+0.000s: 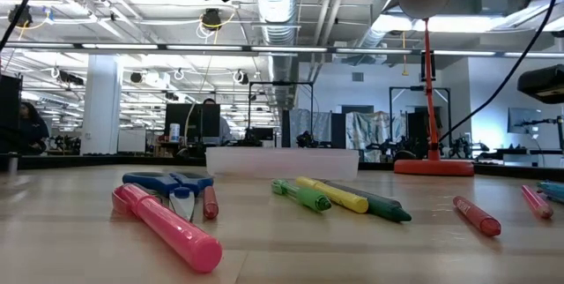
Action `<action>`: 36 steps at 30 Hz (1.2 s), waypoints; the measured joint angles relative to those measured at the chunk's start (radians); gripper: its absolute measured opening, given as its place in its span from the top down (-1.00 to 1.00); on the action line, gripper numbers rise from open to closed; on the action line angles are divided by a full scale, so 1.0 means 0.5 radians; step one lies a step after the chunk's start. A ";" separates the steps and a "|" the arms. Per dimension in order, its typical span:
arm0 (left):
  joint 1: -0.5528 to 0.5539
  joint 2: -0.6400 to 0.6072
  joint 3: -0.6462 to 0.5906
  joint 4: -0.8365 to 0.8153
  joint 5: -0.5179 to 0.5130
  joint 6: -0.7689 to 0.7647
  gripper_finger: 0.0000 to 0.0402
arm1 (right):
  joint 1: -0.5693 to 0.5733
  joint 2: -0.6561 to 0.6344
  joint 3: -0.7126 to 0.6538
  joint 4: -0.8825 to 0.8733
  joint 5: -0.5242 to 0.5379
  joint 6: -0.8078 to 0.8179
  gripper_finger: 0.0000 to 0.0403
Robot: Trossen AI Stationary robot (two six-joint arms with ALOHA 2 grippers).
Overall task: Pick & place school supplies into a supply box
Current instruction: Put the black pen into the pink supply box
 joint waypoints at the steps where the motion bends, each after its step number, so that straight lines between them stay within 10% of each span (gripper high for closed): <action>1: -0.001 0.000 0.000 -0.001 -0.007 -0.001 0.46 | 0.003 0.000 0.000 0.001 0.024 0.000 0.54; 36: -0.011 0.002 -0.001 -0.011 -0.002 -0.043 0.46 | 0.027 0.323 0.017 0.111 0.034 0.065 0.55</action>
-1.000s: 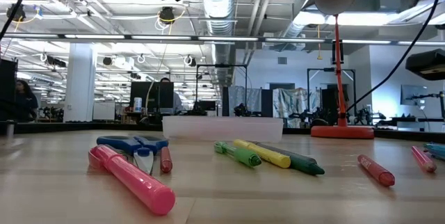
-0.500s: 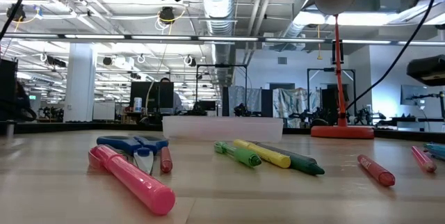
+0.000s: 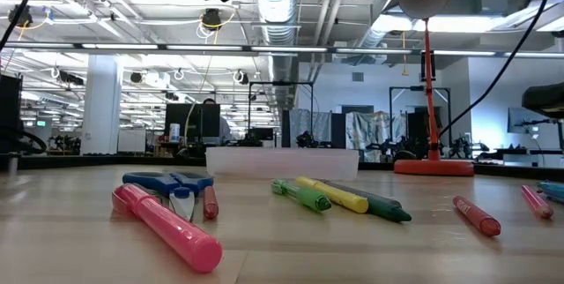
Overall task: Pick & place school supplies into a supply box
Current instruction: Put the black pen into the pink supply box
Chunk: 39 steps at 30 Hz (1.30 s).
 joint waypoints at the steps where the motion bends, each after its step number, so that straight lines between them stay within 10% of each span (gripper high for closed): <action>1: 0.000 0.000 0.000 0.000 0.000 0.001 0.46 | 0.000 -0.001 0.000 -0.007 -0.001 0.020 0.57; 39: 0.001 0.000 -0.001 -0.042 -0.106 0.113 0.46 | -0.017 -0.004 0.087 -0.073 -0.217 0.582 0.97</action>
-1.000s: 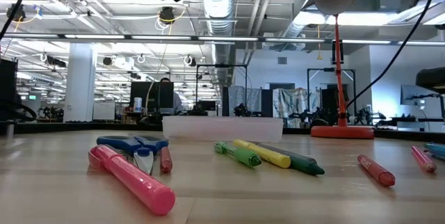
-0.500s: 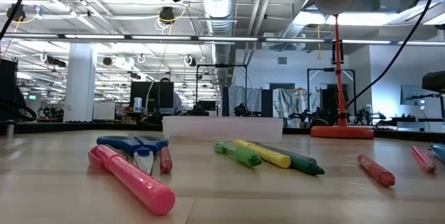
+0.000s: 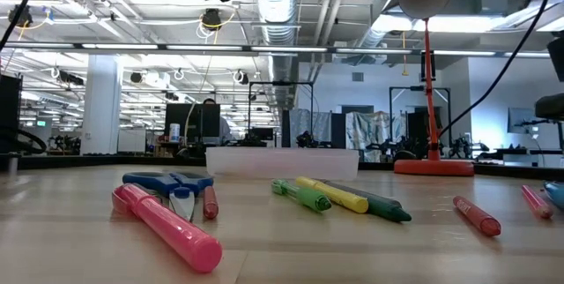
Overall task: Pick & place school supplies into a supply box
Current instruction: Put the black pen into the pink supply box
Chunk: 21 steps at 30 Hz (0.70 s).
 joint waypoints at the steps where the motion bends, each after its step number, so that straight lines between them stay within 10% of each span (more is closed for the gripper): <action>1: 0.000 0.000 0.000 -0.008 0.000 0.000 0.46 | 0.001 -0.007 0.011 -0.022 -0.009 0.015 0.97; 21: 0.000 0.000 0.000 -0.158 -0.147 -0.009 0.46 | -0.184 -0.388 0.317 -0.406 0.239 -0.114 0.98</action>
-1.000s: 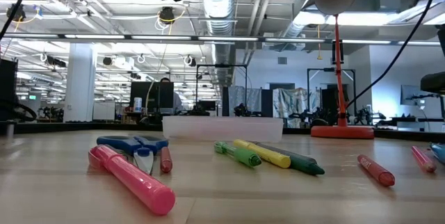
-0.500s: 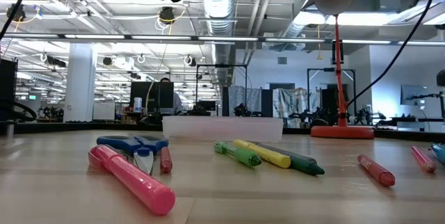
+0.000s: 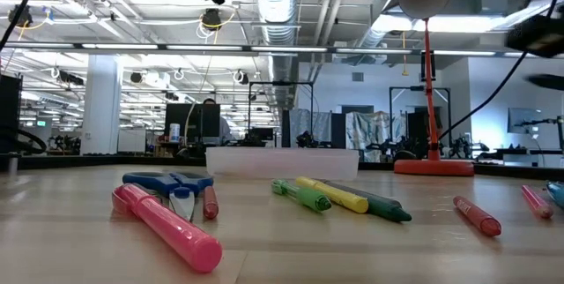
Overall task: Pick & place school supplies into a supply box
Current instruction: Put the black pen into the pink supply box
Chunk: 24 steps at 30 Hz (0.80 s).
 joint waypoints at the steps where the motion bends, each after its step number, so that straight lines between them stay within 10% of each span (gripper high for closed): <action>1: 0.000 0.000 0.000 -0.022 -0.001 -0.030 0.46 | -0.060 -0.004 0.021 -0.006 0.039 -0.056 0.98; 13: -0.121 0.000 0.000 -0.233 -0.127 -0.331 0.46 | -0.957 0.174 0.338 0.170 0.130 -0.921 0.97; 24: -0.412 -0.002 -0.018 -0.633 -0.316 -1.021 0.46 | -1.334 0.680 0.816 0.209 -0.039 -1.505 0.97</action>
